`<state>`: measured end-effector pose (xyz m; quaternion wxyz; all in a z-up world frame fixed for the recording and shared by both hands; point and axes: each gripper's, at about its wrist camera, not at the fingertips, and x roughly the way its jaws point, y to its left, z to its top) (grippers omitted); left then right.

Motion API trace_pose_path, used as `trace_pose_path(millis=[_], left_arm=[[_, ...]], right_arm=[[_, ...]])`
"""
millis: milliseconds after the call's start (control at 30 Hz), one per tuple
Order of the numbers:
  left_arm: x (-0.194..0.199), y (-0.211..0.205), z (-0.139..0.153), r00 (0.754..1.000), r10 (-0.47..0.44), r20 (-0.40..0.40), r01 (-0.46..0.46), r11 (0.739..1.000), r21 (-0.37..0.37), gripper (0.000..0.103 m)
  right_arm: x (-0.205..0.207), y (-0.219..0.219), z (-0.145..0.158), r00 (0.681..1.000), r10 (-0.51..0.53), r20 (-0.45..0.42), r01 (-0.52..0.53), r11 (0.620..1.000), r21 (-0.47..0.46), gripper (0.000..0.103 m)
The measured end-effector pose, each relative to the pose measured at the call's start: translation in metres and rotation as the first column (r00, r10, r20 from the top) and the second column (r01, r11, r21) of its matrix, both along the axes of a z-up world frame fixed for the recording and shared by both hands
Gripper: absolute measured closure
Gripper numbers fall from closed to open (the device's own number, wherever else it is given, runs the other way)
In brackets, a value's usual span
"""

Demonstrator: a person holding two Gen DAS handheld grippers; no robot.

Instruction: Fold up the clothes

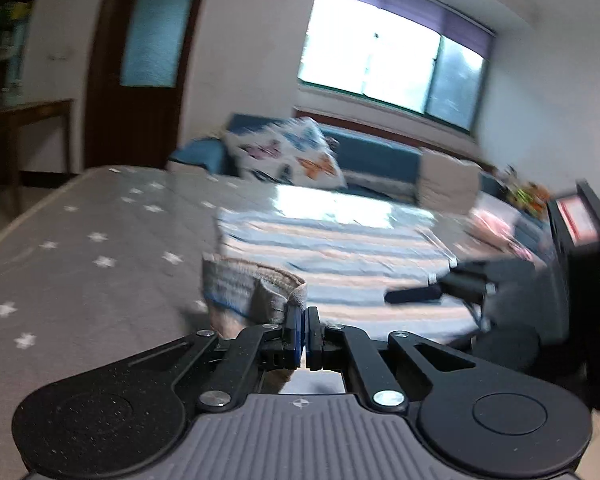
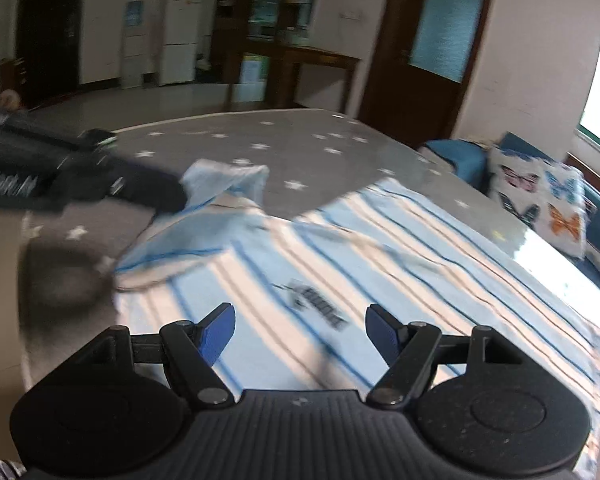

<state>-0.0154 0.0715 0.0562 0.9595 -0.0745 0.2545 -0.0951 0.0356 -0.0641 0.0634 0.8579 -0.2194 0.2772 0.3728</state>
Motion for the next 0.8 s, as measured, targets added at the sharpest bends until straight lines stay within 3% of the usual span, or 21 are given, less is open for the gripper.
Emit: trace_pose_path(millis=[267,367,567,667,800], left_arm=[[0.005,-0.029,-0.028,0.977,-0.168,-0.132,0.176,0.983,0.052,0.099],[0.001,-0.032,-0.028,0.969,-0.202,-0.139,0.213,0.975,0.068,0.098],[0.017,-0.013,-0.012,0.990,-0.104,-0.099,0.116,0.986,0.119,0.098],[0.043,-0.006,-0.017,0.992,-0.020,-0.127,0.040,0.986,0.162,0.098],[0.070,-0.004,-0.031,0.985,0.020,-0.169,0.014,0.980,0.198,0.098]], right_arm=[[0.014,-0.051,0.003,0.992,-0.128,-0.003,0.128,0.992,0.003,0.029],[0.016,-0.065,0.003,0.987,-0.158,-0.005,0.158,0.988,-0.001,0.029],[0.018,-0.090,0.004,0.978,-0.210,-0.008,0.210,0.978,0.004,0.029],[0.019,-0.107,0.004,0.967,-0.253,-0.025,0.253,0.967,0.020,0.029],[0.022,-0.134,0.001,0.943,-0.327,-0.065,0.330,0.943,0.037,0.029]])
